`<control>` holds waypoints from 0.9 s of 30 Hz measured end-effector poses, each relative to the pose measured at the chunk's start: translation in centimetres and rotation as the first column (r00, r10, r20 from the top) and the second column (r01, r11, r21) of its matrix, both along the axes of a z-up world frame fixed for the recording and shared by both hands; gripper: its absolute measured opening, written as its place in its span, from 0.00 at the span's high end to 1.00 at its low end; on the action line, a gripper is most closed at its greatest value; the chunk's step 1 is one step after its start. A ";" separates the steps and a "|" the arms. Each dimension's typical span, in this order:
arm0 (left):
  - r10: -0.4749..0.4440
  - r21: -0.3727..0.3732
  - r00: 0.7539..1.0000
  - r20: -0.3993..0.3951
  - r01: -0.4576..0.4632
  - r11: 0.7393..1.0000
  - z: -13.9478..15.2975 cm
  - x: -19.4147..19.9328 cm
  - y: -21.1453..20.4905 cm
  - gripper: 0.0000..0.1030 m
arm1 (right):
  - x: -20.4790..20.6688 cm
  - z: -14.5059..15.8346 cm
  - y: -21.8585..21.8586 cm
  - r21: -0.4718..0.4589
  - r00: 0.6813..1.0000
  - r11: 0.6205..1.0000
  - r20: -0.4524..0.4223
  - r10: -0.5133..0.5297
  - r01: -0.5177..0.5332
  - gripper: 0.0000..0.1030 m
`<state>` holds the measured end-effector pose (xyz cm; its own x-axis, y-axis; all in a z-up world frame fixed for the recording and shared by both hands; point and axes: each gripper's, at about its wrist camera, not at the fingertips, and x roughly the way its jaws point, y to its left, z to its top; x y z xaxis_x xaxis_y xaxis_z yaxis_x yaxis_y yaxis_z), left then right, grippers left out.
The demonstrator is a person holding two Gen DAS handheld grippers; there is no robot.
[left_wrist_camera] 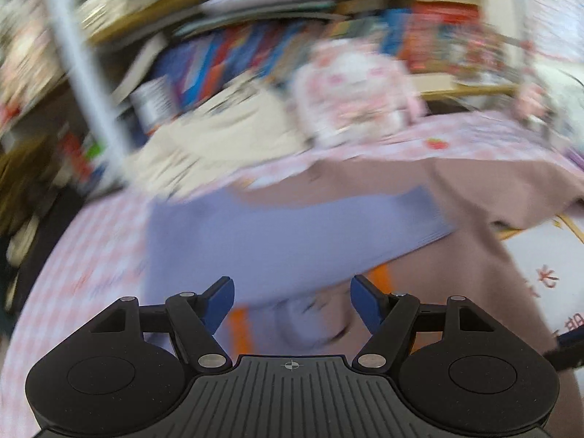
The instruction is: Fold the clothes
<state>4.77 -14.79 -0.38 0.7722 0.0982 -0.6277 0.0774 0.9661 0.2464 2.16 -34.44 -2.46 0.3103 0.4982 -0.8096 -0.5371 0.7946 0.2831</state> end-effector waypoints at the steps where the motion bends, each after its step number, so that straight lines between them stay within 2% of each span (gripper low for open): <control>1: -0.034 0.013 0.999 0.003 0.034 0.999 -0.3 0.6 -1.1 0.31 | -0.1 0.0 0.1 -0.005 1.000 1.000 0.005 0.005 -0.005 0.89; 6: -0.193 0.108 0.981 -0.009 0.193 0.975 -2.2 3.3 -7.0 0.47 | -0.2 -0.2 0.1 0.000 1.000 1.000 0.021 0.006 -0.006 0.89; 8: -0.222 0.149 0.975 -0.019 0.222 0.964 -3.0 4.1 -8.6 0.59 | -0.2 -0.3 -0.2 0.013 1.000 1.000 0.019 -0.003 0.003 0.89; 11: -0.235 0.185 0.970 -0.055 0.241 0.953 -4.2 4.7 -10.0 0.61 | -0.2 -0.4 -0.5 0.030 1.000 0.999 0.013 -0.019 0.019 0.89; 13: -0.251 0.182 0.965 -0.073 0.261 0.948 -4.6 4.7 -10.4 0.61 | -0.2 -0.4 -0.7 0.039 1.000 0.999 0.009 -0.029 0.029 0.89; 15: -0.278 0.213 0.957 -0.080 0.289 0.934 -5.1 4.6 -10.7 0.61 | -0.3 -0.5 -0.7 0.041 0.999 0.999 0.009 -0.035 0.035 0.89; 17: -0.305 0.256 0.950 -0.071 0.313 0.915 -5.6 4.6 -11.1 0.66 | -0.3 -0.5 -0.6 0.039 0.999 0.998 0.009 -0.043 0.042 0.89; 18: -0.312 0.271 0.947 -0.069 0.319 0.908 -5.7 4.9 -11.2 0.69 | -0.4 -0.4 -0.5 0.036 0.999 0.998 0.009 -0.049 0.048 0.89; 19: -0.314 0.280 0.947 -0.072 0.321 0.905 -5.9 5.2 -11.2 0.82 | -0.5 -0.4 -0.4 0.033 0.998 0.998 0.009 -0.054 0.054 0.89; 20: -0.309 0.283 0.948 -0.077 0.318 0.905 -6.0 5.5 -11.1 0.94 | -0.6 -0.4 -0.3 0.027 0.998 0.998 0.011 -0.063 0.063 0.89; 21: -0.303 0.282 0.950 -0.075 0.312 0.907 -6.1 5.8 -10.8 0.96 | -0.7 -0.3 -0.1 0.020 0.997 0.997 0.013 -0.073 0.073 0.89; 23: -0.278 0.258 0.960 -0.028 0.275 0.926 -5.5 6.0 -9.1 0.96 | -1.0 -0.3 0.4 -0.001 0.995 0.996 0.021 -0.095 0.095 0.89; 27: -0.105 0.185 0.992 0.070 0.090 0.978 -2.1 4.5 -0.1 0.96 | -1.5 -0.2 1.4 -0.045 0.989 0.988 0.043 -0.144 0.146 0.89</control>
